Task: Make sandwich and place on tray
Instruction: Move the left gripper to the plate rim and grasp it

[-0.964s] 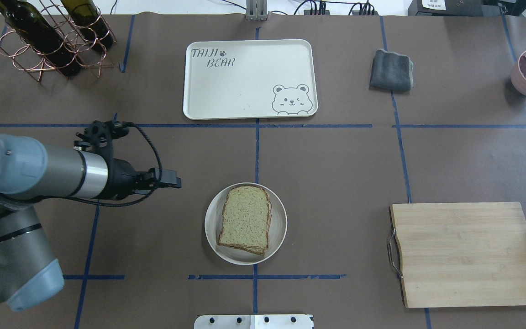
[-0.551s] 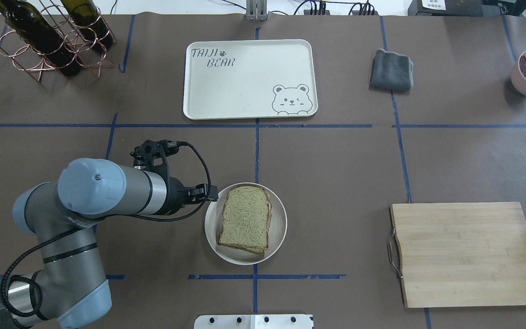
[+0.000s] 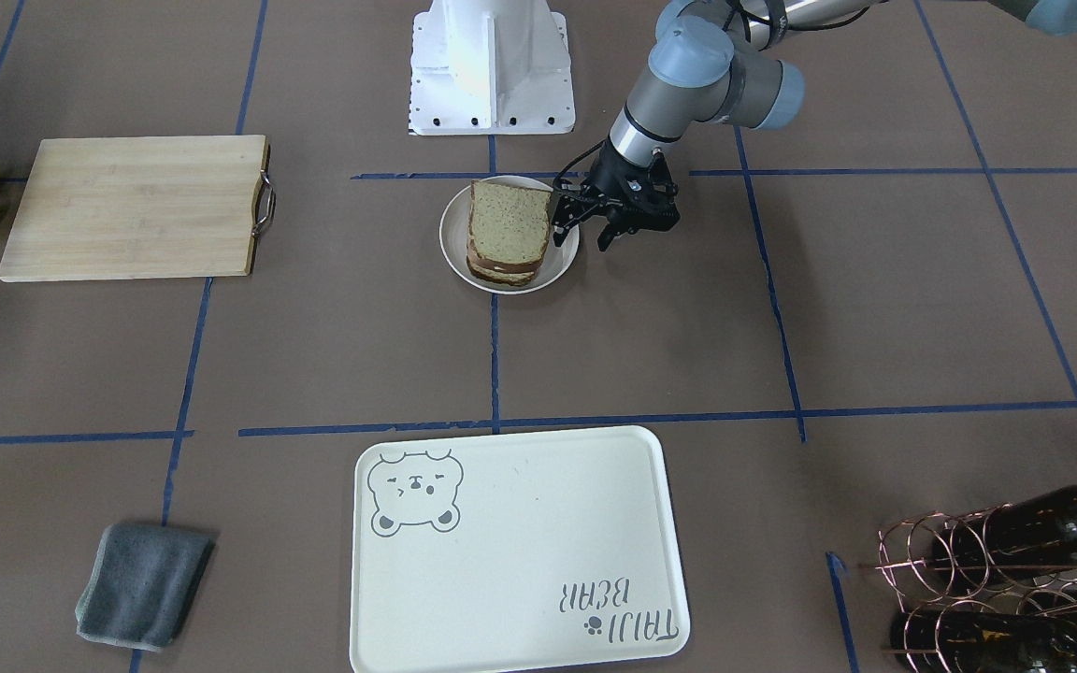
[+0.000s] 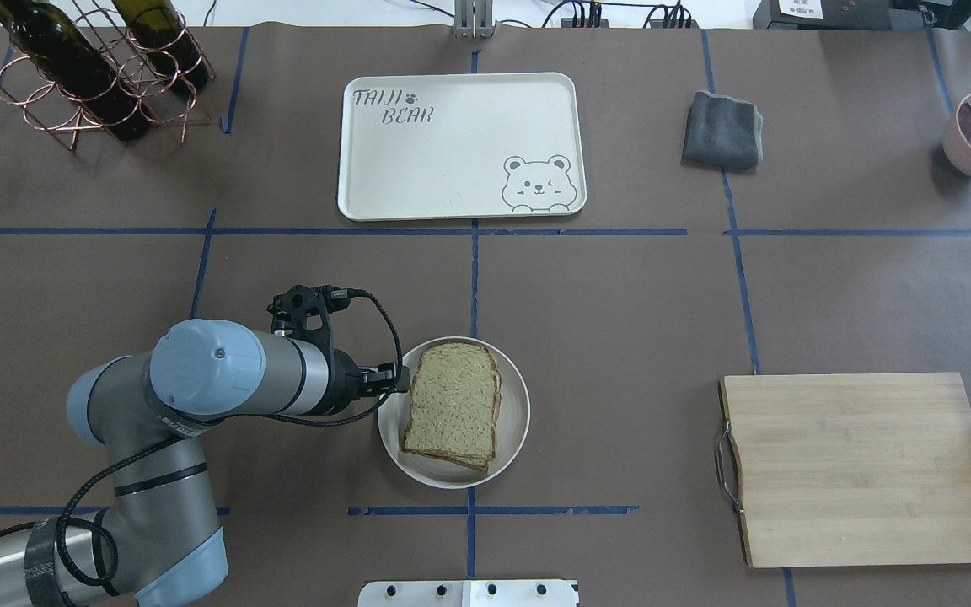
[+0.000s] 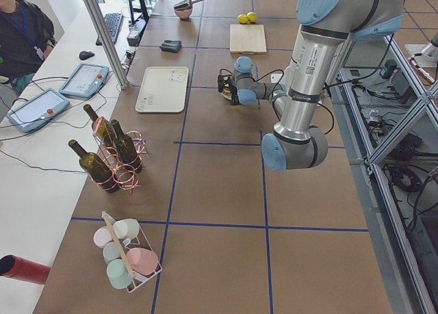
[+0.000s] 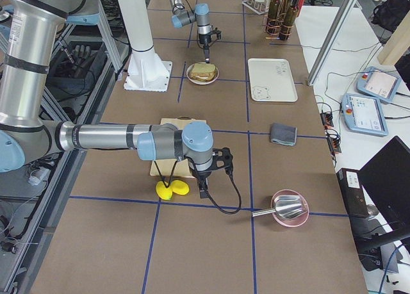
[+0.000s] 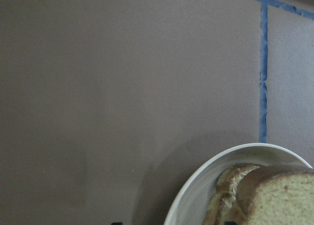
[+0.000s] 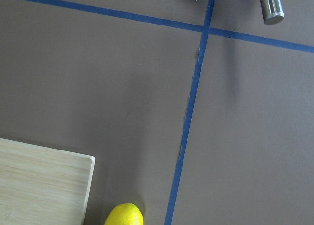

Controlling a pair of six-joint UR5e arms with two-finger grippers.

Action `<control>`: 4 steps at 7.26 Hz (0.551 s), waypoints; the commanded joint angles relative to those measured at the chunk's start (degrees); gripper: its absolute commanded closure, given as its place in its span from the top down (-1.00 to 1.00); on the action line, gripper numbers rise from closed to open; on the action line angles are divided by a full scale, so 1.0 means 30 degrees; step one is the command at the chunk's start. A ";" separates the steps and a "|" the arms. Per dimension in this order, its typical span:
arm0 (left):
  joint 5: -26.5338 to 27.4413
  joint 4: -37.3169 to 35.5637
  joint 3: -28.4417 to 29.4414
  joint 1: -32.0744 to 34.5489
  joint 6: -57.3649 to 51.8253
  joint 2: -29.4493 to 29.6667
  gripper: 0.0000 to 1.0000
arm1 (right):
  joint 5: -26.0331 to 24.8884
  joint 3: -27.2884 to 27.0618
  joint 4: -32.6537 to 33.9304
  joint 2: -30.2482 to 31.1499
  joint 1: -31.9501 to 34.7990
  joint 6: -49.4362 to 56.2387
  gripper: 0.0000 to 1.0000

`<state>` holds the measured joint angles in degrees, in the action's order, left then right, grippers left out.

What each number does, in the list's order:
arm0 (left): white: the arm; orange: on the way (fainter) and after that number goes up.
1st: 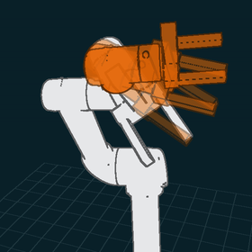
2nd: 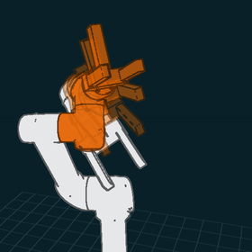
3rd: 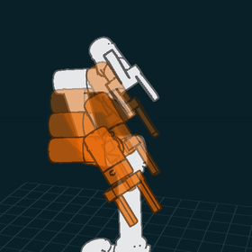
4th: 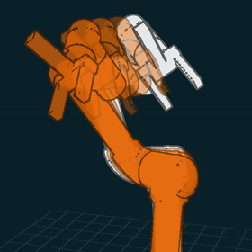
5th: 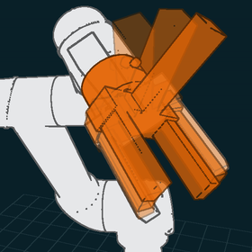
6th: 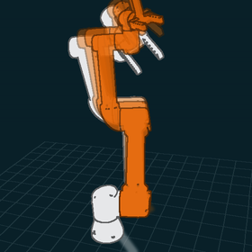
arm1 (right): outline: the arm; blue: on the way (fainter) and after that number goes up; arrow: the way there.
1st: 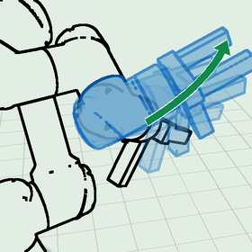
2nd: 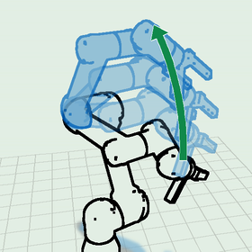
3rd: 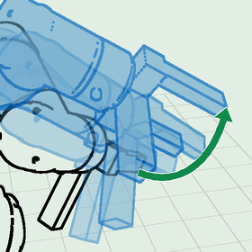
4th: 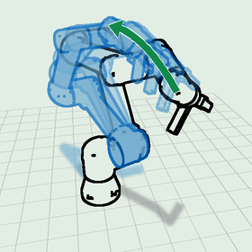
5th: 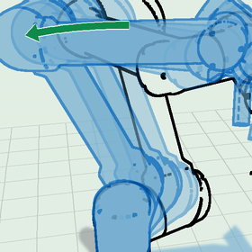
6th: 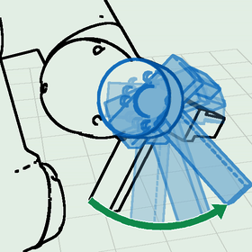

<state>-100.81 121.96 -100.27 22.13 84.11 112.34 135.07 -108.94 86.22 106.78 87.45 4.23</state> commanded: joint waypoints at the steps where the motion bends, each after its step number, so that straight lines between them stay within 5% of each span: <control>1: 0.0001 0.0246 0.0142 -0.0517 0.0002 0.0023 -0.10 | 0.0008 0.0015 0.0000 0.0001 0.0000 -0.0004 1.00; 2: -0.0028 0.0246 0.0113 -0.0550 0.0002 0.0023 -0.34 | 0.0008 -0.0014 0.0000 0.0001 0.0000 -0.0004 1.00; 4: -0.0115 0.0217 0.0113 -0.0550 -0.0057 -0.0006 -0.50 | 0.0008 0.0015 0.0000 -0.0029 0.0000 -0.0004 1.00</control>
<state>-100.99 122.67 -99.89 20.53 84.03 112.40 135.09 -108.95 86.22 106.74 87.45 4.22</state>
